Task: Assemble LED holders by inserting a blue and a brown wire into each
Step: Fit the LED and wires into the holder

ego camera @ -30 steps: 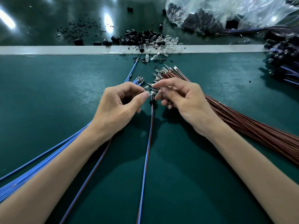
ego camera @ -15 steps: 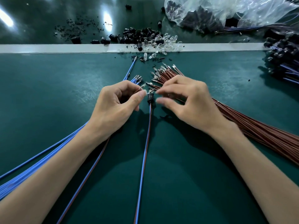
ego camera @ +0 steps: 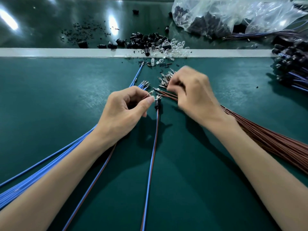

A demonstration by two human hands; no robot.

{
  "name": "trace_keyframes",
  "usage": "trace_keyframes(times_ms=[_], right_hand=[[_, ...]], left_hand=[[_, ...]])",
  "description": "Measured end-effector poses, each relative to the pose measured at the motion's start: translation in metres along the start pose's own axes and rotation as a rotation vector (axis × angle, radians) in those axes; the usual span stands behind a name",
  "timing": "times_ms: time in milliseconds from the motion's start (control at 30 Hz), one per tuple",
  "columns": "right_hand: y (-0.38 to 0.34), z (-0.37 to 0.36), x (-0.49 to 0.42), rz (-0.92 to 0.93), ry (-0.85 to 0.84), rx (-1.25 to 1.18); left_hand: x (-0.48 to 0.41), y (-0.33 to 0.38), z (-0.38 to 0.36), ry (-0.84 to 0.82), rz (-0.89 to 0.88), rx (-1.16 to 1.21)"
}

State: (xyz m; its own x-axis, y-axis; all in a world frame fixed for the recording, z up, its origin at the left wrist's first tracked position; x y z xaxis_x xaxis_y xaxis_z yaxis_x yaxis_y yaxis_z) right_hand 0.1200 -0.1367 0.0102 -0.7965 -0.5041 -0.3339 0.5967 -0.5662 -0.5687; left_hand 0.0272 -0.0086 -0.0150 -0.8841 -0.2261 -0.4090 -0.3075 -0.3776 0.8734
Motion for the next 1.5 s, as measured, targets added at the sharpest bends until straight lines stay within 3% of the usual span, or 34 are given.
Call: trace_keyframes(times_ms=[67,267,533,933,1300,1500], right_hand=[[0.004,0.007,-0.006,-0.106,0.198,-0.058],[0.011,0.003,0.008,-0.246,0.185,-0.207],[0.005,-0.012,0.029,-0.204,-0.205,-0.567],[0.007,-0.013,0.028,-0.224,-0.277,-0.802],[0.001,-0.012,0.030,-0.186,-0.259,-0.689],[-0.007,-0.012,0.033,-0.064,-0.216,-0.541]], left_hand=[[0.000,0.000,0.000,0.000,0.000,0.005],[0.000,0.000,0.000,0.000,-0.002,0.004],[0.000,0.001,-0.002,-0.014,-0.010,0.001],[0.003,0.006,-0.006,-0.054,-0.012,0.002],[0.003,0.006,-0.006,-0.037,0.012,0.064],[0.003,0.005,-0.006,-0.059,0.010,0.055]])
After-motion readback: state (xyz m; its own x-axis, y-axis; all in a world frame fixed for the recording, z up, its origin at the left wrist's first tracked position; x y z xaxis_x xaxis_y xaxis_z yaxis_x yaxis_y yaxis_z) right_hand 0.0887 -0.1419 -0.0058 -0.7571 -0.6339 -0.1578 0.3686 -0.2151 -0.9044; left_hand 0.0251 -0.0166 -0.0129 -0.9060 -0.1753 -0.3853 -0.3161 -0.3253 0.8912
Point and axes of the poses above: each hand's wrist, its own x-axis away from the middle knuckle, its own z-axis out of the back of the hand, y = z × x, the point moved 6 cm from there along -x, towards the middle knuckle, and after that the axes turned 12 degrees about -z, right-handed, at the moved point
